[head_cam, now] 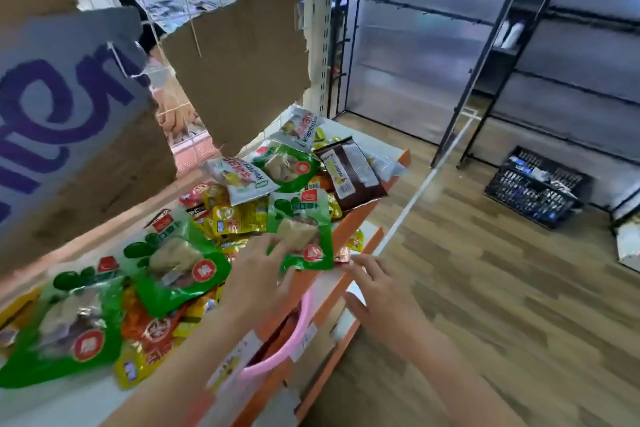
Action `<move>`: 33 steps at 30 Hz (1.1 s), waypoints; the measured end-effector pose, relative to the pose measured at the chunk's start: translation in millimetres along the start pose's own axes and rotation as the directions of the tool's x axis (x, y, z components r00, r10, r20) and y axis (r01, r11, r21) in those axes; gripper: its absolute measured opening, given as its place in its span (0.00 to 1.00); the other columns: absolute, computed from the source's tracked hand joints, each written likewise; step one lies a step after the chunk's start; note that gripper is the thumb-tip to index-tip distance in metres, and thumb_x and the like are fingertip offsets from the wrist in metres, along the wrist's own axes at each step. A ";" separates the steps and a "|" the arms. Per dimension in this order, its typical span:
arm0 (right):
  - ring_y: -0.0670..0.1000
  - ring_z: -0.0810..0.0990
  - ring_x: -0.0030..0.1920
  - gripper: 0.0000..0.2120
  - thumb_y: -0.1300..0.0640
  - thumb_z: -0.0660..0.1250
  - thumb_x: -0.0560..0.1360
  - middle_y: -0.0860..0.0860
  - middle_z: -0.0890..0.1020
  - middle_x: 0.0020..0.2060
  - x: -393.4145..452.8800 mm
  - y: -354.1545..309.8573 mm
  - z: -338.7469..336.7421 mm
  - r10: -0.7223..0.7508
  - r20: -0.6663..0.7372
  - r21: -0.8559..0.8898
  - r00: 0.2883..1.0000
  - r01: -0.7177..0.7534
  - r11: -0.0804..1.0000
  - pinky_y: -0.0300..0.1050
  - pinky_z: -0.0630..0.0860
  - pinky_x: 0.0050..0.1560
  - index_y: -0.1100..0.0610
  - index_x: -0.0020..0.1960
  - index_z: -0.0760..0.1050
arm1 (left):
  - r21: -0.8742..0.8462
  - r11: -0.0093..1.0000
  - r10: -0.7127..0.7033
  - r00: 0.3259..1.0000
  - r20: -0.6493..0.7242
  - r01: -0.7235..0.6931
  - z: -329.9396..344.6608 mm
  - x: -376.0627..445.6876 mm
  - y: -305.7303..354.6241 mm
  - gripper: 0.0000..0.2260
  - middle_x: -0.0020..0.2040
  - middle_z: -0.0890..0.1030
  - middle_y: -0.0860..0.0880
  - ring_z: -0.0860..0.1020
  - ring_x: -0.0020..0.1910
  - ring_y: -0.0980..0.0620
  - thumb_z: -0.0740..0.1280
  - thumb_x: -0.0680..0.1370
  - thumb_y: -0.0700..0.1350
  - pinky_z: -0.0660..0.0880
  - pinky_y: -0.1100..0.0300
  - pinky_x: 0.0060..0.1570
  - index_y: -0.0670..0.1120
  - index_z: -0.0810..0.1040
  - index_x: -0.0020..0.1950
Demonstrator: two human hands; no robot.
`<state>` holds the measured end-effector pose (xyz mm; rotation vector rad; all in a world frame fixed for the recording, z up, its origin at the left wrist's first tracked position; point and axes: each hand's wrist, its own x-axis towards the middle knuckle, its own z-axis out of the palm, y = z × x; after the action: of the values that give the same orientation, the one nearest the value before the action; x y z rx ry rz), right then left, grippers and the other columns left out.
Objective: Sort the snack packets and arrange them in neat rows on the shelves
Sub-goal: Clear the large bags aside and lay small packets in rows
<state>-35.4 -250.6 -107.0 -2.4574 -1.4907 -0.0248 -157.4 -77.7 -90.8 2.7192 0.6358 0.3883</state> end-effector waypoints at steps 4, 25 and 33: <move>0.57 0.80 0.54 0.16 0.50 0.61 0.72 0.53 0.80 0.53 47.8 21.7 -4.9 0.045 0.003 0.034 0.999 -0.045 0.998 0.52 0.81 0.46 0.57 0.54 0.78 | -0.008 1.000 0.008 0.998 0.061 -0.007 7.3 39.1 -8.9 0.18 0.64 0.71 0.45 0.68 0.63 0.47 0.65 0.76 0.50 0.66 0.55 0.64 0.45 0.73 0.64; 0.60 0.64 0.68 0.33 0.37 0.54 0.76 0.58 0.64 0.70 224.2 156.4 -6.6 0.256 0.209 -0.158 0.944 -0.226 0.961 0.53 0.61 0.65 0.49 0.75 0.47 | -0.193 0.955 -0.250 0.961 -0.116 0.225 32.5 131.7 24.2 0.16 0.62 0.65 0.53 0.64 0.64 0.57 0.62 0.78 0.50 0.63 0.62 0.65 0.51 0.71 0.65; 0.61 0.69 0.62 0.45 0.33 0.65 0.68 0.60 0.73 0.60 229.1 172.4 -6.2 0.256 0.197 0.066 0.946 -0.273 0.960 0.51 0.67 0.59 0.57 0.74 0.52 | -0.429 0.762 -0.428 0.874 0.228 0.485 62.7 207.7 81.0 0.33 0.73 0.59 0.47 0.58 0.72 0.51 0.66 0.76 0.53 0.57 0.62 0.65 0.47 0.54 0.76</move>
<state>223.9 -128.2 -103.7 -2.6208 -1.1825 0.3278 73.5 -64.8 -79.3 2.0128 0.9933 0.2171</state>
